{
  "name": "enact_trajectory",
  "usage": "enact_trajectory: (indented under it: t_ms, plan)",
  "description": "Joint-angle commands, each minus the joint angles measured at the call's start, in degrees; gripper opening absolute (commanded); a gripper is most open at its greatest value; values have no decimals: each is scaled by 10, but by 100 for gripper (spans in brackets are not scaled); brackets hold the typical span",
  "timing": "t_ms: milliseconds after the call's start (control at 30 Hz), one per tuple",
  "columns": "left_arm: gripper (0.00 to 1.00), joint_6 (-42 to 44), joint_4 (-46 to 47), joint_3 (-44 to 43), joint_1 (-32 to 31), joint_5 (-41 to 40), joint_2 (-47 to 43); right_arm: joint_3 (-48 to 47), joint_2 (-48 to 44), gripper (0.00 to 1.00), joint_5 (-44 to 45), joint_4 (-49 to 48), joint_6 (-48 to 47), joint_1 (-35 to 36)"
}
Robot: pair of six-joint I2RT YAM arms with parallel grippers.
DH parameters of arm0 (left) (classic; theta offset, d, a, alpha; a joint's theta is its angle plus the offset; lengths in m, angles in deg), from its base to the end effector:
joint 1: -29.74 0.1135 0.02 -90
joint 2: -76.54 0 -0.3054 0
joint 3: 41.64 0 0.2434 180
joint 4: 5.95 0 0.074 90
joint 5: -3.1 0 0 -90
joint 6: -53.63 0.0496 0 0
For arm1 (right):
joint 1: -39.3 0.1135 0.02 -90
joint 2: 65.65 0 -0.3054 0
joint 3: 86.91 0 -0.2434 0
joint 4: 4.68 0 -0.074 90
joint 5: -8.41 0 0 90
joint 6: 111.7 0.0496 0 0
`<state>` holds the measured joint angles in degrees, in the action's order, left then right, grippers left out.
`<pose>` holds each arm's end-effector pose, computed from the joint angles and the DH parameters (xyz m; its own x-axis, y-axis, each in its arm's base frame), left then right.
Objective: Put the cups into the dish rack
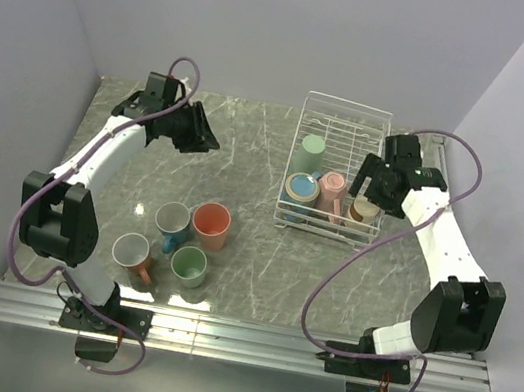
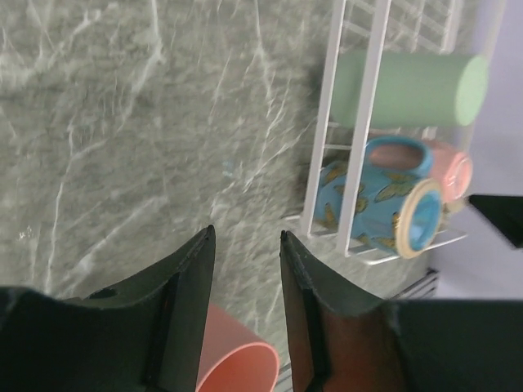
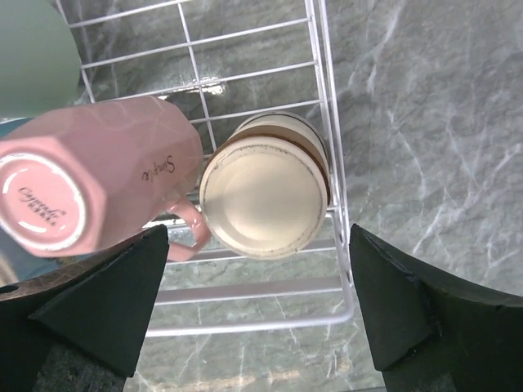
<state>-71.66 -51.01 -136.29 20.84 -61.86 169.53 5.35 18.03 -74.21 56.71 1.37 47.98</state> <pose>0.3580 -0.0773 0.3438 -0.8106 -0.4029 -0.4251 -0.0298 0.7532 -0.6571 0.2932 0.0383 0.3306 -0.7974 0.2714 -0.5390 0.2514 0.9614 0.1120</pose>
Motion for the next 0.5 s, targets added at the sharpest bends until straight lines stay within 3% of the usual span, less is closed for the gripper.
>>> enact_trajectory:
  t_ms: [0,200,467]
  plan:
    - [43,57,-50,-35,-37,-65,-4,-48,-38,98,19,27,-4,-3]
    - [44,88,-55,5,-76,-77,-39,-96,-54,99,17,49,-9,-3]
    - [44,152,-90,79,-78,-90,-120,-70,-79,100,5,47,-9,-3]
